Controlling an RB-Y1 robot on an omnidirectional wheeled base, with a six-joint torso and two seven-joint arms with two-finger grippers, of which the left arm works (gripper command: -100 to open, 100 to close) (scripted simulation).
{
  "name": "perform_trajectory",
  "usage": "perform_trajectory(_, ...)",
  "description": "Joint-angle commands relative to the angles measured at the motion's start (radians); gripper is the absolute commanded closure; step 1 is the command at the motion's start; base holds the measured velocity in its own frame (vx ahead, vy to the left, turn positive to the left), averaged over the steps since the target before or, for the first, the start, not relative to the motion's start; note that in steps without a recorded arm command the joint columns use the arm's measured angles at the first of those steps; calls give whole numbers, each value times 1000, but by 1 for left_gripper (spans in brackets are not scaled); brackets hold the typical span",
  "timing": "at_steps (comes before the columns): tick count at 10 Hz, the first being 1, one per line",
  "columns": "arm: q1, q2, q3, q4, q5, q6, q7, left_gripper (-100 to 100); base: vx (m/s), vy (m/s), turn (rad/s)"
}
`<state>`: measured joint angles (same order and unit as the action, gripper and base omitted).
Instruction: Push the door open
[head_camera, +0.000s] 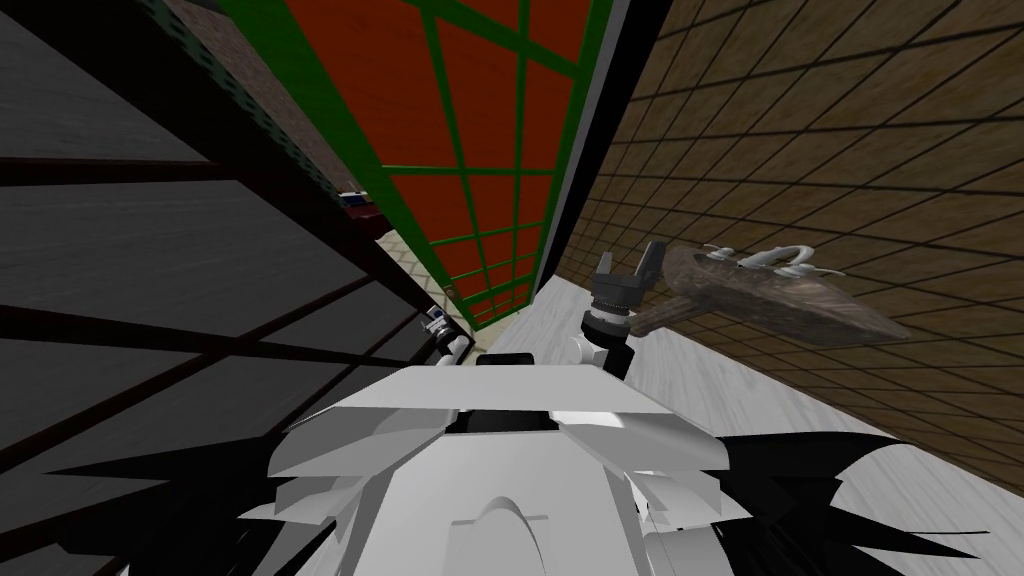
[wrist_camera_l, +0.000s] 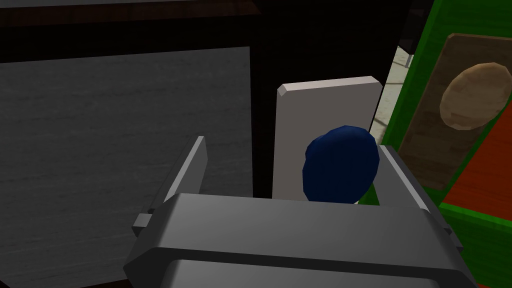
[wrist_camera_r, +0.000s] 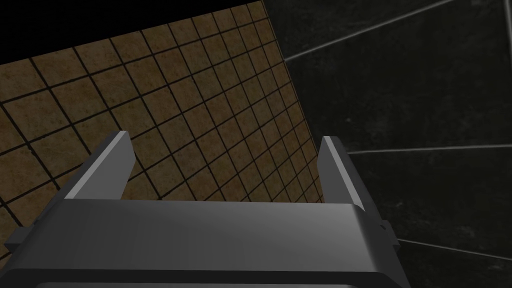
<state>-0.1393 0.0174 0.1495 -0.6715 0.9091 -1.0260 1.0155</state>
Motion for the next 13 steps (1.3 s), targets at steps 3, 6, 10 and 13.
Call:
perform_trajectory(3,26,27,17,2,2,-15,4,100,-6,16,-12)
perform_trajectory(6,26,27,17,2,2,-15,4,100,11,5,3)
perform_trajectory(10,26,27,17,-4,2,-15,4,100,-3,8,-1)
perform_trajectory(13,-8,22,38,33,17,-42,8,100,11,46,-79)
